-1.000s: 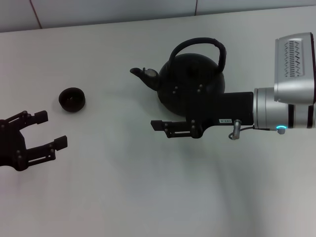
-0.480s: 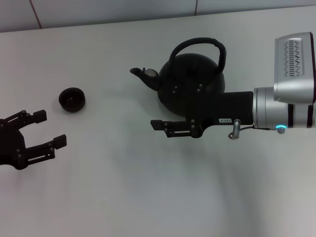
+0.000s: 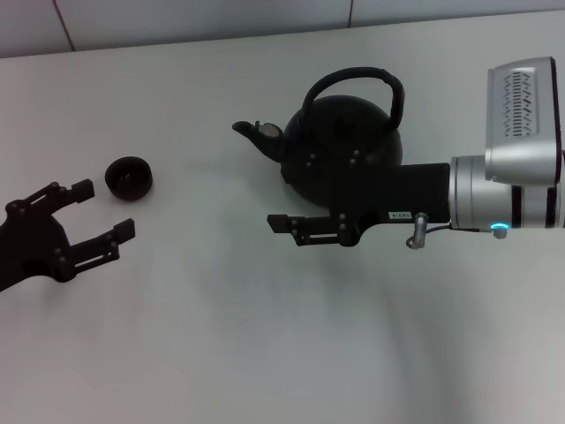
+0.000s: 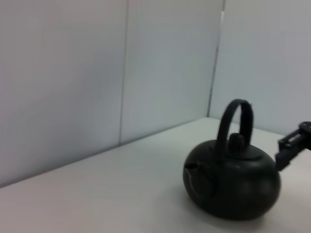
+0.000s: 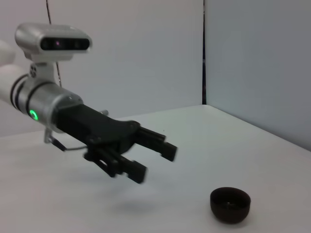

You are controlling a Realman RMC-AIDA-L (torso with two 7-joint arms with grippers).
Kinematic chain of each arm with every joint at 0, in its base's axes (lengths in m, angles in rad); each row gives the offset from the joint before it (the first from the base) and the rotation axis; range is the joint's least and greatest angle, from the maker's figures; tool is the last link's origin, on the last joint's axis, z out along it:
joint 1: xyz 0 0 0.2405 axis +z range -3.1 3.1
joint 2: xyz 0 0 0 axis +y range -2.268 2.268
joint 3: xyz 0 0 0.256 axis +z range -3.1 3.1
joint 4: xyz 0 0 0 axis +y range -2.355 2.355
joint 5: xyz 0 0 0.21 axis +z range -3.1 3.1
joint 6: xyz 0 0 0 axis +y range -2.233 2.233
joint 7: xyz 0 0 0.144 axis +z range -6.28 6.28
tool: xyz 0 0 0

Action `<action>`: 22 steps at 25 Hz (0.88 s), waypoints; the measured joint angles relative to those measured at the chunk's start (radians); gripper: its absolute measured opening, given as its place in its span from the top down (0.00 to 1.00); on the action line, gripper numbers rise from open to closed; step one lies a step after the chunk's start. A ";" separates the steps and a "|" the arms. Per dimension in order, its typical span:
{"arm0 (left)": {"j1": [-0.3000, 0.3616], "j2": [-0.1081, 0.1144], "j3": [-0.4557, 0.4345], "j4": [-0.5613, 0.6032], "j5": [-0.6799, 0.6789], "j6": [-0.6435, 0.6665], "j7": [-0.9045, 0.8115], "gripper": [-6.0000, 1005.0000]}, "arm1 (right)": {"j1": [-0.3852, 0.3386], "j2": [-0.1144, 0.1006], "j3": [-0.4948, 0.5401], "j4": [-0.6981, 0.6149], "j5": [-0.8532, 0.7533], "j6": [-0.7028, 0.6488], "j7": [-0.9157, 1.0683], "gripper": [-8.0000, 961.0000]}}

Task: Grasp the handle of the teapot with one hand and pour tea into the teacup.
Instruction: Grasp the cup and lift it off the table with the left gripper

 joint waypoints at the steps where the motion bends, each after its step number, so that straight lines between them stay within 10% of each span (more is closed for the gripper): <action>1: -0.008 0.000 -0.002 -0.033 -0.026 -0.012 0.028 0.16 | 0.002 0.000 -0.007 0.001 0.000 0.001 0.000 0.29; 22: -0.079 -0.006 0.001 -0.323 -0.227 -0.220 0.323 0.17 | 0.006 0.001 -0.020 0.003 0.026 0.013 0.000 0.29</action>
